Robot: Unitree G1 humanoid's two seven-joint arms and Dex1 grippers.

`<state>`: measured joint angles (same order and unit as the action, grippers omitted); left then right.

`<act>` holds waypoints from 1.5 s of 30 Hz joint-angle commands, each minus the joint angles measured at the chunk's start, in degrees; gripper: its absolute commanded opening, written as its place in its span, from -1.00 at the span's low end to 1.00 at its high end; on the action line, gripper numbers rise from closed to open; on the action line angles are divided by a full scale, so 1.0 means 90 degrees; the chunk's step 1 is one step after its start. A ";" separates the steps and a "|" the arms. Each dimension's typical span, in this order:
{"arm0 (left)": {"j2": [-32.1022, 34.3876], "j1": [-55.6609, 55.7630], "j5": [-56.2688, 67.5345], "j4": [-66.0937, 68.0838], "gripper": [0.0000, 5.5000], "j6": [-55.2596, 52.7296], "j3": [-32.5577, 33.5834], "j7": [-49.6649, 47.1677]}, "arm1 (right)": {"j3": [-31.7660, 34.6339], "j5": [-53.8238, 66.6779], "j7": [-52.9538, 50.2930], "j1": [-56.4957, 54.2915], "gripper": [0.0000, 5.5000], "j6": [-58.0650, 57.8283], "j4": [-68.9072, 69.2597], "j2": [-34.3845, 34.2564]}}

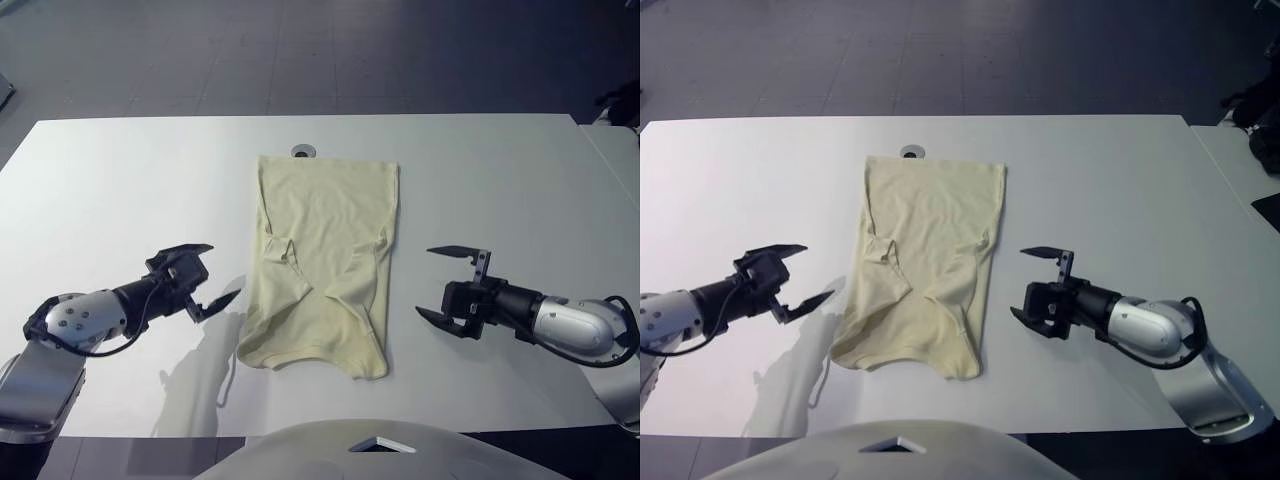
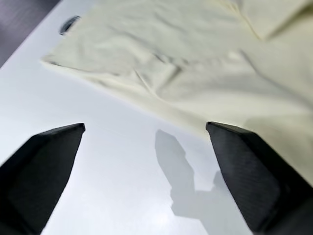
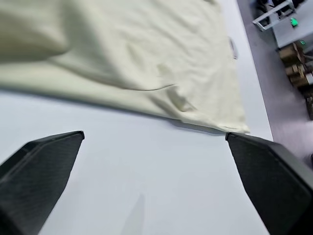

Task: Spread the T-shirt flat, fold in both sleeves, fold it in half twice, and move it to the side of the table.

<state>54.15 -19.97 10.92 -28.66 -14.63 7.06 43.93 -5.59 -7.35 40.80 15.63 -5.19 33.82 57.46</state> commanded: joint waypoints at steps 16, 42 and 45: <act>0.0323 -0.0794 -0.4343 0.2225 0.96 0.6068 -0.1530 -0.0831 | -0.1438 -0.1489 0.0396 -0.0358 0.96 0.1906 -0.0731 -0.0506; 0.0347 -0.0767 -0.4224 0.1984 -0.58 0.5813 -0.1962 -0.1039 | -0.1642 -0.1746 0.0418 -0.0108 -0.28 0.1752 -0.0376 -0.1033; 0.0362 -0.0702 -0.4198 0.1982 -0.79 0.5783 -0.2016 -0.1023 | -0.1650 -0.1764 0.0418 -0.0046 -0.46 0.1757 -0.0299 -0.1081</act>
<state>57.30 -25.38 -23.72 -12.07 39.17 -9.19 32.11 -20.42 -22.91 44.37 15.46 10.46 30.46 47.97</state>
